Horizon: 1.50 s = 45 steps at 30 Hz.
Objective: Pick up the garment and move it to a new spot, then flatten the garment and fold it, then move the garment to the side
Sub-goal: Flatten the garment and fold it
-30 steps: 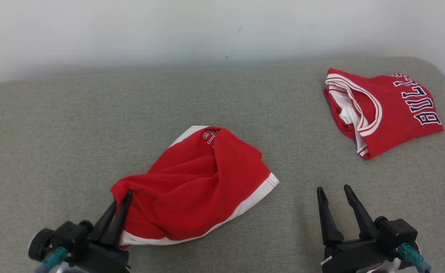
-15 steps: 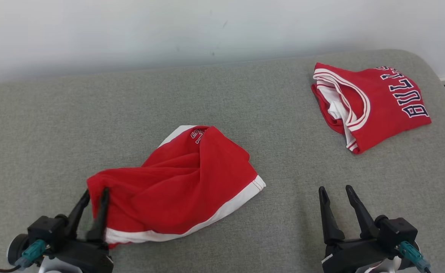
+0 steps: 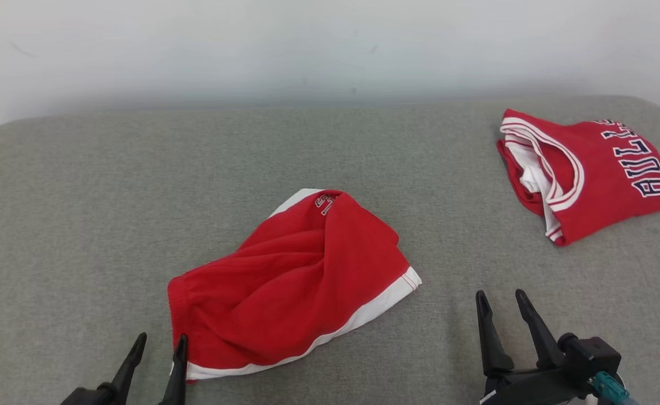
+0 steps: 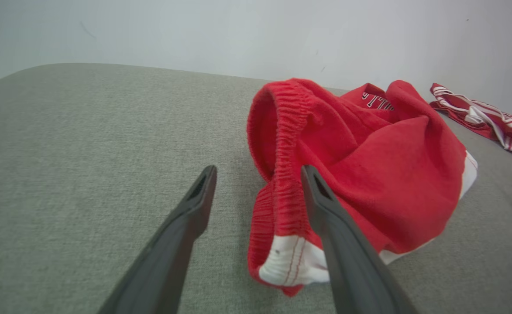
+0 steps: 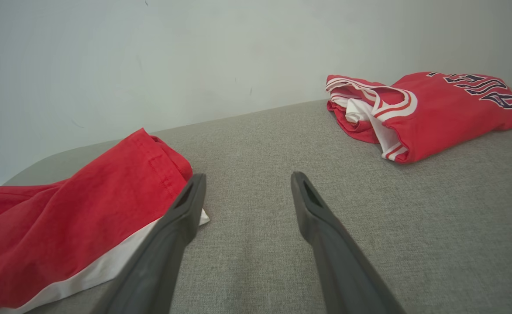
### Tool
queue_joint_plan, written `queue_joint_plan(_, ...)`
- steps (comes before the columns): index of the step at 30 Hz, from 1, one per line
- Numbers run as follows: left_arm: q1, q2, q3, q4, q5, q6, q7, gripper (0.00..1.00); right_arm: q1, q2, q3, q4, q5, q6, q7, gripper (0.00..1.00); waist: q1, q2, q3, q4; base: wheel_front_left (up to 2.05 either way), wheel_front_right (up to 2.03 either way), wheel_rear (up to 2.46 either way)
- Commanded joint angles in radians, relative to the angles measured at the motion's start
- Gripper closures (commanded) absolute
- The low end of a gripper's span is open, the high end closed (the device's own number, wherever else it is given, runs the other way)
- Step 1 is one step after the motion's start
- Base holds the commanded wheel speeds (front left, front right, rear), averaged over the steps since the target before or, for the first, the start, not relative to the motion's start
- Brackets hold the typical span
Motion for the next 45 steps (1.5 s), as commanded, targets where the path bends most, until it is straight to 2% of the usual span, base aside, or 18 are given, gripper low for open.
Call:
queue_joint_plan(1, 0.029, -0.01, 0.01, -0.025, 0.015, 0.003, -0.004, 0.0, 0.015, -0.003, -0.004, -0.003, 0.001, 0.001, -0.004, 0.0, 0.0001, -0.0001, -0.014, 0.022, 0.0, 0.0, 0.0)
queue_joint_plan(6, 0.106, -0.044, 0.034, -0.151, 0.028, 0.012, -0.004, 0.0, 0.036, -0.01, -0.008, -0.012, 0.003, 0.001, -0.004, 0.0, 0.0001, -0.0001, -0.039, 0.053, 0.0, 0.0, 0.0)
queue_joint_plan(12, 0.171, -0.057, 0.054, -0.266, 0.046, 0.076, -0.004, 0.0, 0.052, -0.009, -0.018, -0.031, -0.019, 0.001, -0.004, 0.0, 0.0001, -0.0001, -0.081, 0.061, 0.0, 0.0, 0.0)
queue_joint_plan(20, 0.209, -0.059, 0.055, -0.313, 0.044, 0.126, -0.004, 0.0, 0.092, 0.01, -0.06, -0.062, -0.037, 0.001, -0.004, 0.0, 0.0001, -0.0001, -0.108, 0.05, 0.0, 0.0, 0.0)
queue_joint_plan(27, 0.232, -0.057, 0.037, -0.281, 0.098, 0.096, -0.004, 0.0, 0.114, 0.013, -0.069, -0.079, -0.084, 0.001, -0.004, 0.0, 0.0001, -0.0001, -0.125, 0.048, 0.0, 0.0, 0.0)
queue_joint_plan(45, 0.24, -0.058, 0.02, -0.254, 0.095, 0.094, -0.004, 0.0, 0.1, 0.013, -0.068, -0.036, -0.114, 0.001, 0.001, 0.0, 0.0001, -0.0001, -0.131, 0.06, 0.0, 0.0, 0.0)
